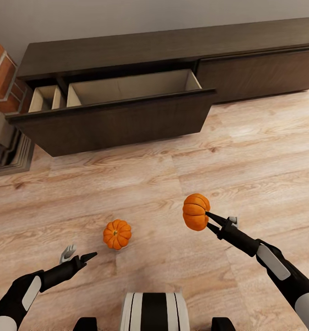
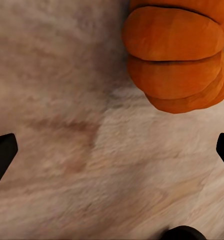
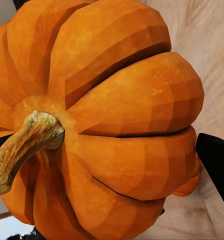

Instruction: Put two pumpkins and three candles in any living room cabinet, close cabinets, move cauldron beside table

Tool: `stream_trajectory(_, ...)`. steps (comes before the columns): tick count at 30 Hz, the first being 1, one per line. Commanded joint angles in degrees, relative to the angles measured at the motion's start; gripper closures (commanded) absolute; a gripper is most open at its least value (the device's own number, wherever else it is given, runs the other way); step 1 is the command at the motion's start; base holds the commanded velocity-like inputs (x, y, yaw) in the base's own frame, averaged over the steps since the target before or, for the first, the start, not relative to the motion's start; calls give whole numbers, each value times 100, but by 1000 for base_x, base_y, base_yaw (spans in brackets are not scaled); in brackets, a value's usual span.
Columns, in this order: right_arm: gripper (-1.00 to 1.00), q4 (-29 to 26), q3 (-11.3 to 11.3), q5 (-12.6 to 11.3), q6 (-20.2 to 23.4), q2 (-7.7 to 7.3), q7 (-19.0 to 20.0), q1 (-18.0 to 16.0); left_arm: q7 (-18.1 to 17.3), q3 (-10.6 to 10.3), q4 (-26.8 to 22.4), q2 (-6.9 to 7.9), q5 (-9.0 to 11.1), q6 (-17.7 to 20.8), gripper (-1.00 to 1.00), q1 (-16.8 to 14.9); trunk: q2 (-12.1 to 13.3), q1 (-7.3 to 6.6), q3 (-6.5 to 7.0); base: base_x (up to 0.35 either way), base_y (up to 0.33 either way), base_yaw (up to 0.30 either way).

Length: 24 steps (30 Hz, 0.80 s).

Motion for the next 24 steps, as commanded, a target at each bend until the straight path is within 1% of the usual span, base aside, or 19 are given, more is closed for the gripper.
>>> stream_trajectory(1,100,3,23,-58,39,-6,-1,-4,-9,10,1,-1,20,40,-100,-2,-1,-1,-3,0,0,0)
stream_trajectory(8,100,10,23,-58,34,-1,-1,-4,-6,10,1,7,18,40,-100,-2,-1,-1,-3,11,-3,0)
stream_trajectory(13,100,11,17,-63,30,-5,-1,-4,-1,10,1,7,20,40,-100,-2,-1,-1,-3,122,-75,0)
stream_trajectory(18,100,12,21,-64,30,-6,-1,-4,0,10,1,15,23,43,-100,-2,-1,-1,-3,21,-130,0)
stream_trajectory(24,100,12,23,-64,30,-6,-1,-4,7,17,1,17,33,43,-100,-2,-1,-1,-3,44,-34,0)
